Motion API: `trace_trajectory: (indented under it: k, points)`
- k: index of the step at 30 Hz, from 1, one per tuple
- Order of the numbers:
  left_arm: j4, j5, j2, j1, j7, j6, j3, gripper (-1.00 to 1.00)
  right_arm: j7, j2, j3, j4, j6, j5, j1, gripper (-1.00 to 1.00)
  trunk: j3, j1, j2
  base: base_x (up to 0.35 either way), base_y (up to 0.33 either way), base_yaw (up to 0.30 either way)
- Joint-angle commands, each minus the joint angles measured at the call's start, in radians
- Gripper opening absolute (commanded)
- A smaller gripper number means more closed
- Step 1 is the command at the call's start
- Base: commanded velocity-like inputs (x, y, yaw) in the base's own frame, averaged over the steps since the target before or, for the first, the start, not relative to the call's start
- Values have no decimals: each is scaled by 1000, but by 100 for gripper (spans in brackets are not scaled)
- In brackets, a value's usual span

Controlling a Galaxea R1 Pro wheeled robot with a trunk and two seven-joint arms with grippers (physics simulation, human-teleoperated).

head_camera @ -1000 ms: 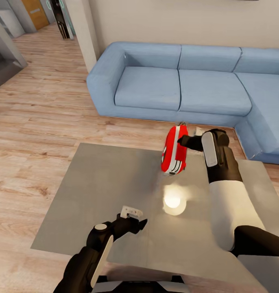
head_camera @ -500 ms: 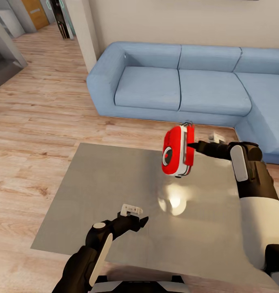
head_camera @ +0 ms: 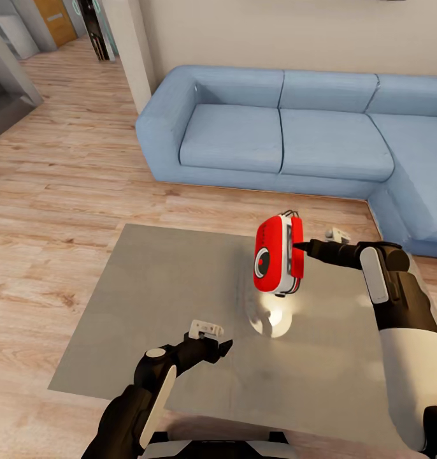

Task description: Turn on the radio receiver that's on the table in the living room.

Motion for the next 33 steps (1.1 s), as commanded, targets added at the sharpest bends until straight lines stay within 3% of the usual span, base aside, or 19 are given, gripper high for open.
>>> trace_trajectory:
  k: [1, 19, 25, 29, 32, 33]
  points:
    - [0, 0, 0, 0, 0, 0, 0, 100, 0, 0, 0, -1, 1, -15, 1, -100, 0, 0, 0, 0, 0, 0]
    - [0, 2, 0, 1, 0, 0, 1, 100, 0, -1, 2, 0, 1, -15, 25, -100, 0, 0, 0, 0, 0, 0]
    - [0, 2, 0, 1, 0, -1, 1, 100, 1, -2, 7, 7, 1, 21, 31, -100, 0, 0, 0, 0, 0, 0]
    - [0, 2, 0, 1, 0, 0, 1, 100, 35, -30, 11, 15, 1, 35, 33, -100, 0, 0, 0, 0, 0, 0]
    - [0, 2, 0, 1, -1, 0, 1, 100, 190, -90, 55, 30, 1, 39, 33, -100, 0, 0, 0, 0, 0, 0]
    - [0, 2, 1, 1, -2, 0, 1, 100, 266, -123, 84, 47, 1, 40, 33, -100, 0, 0, 0, 0, 0, 0]
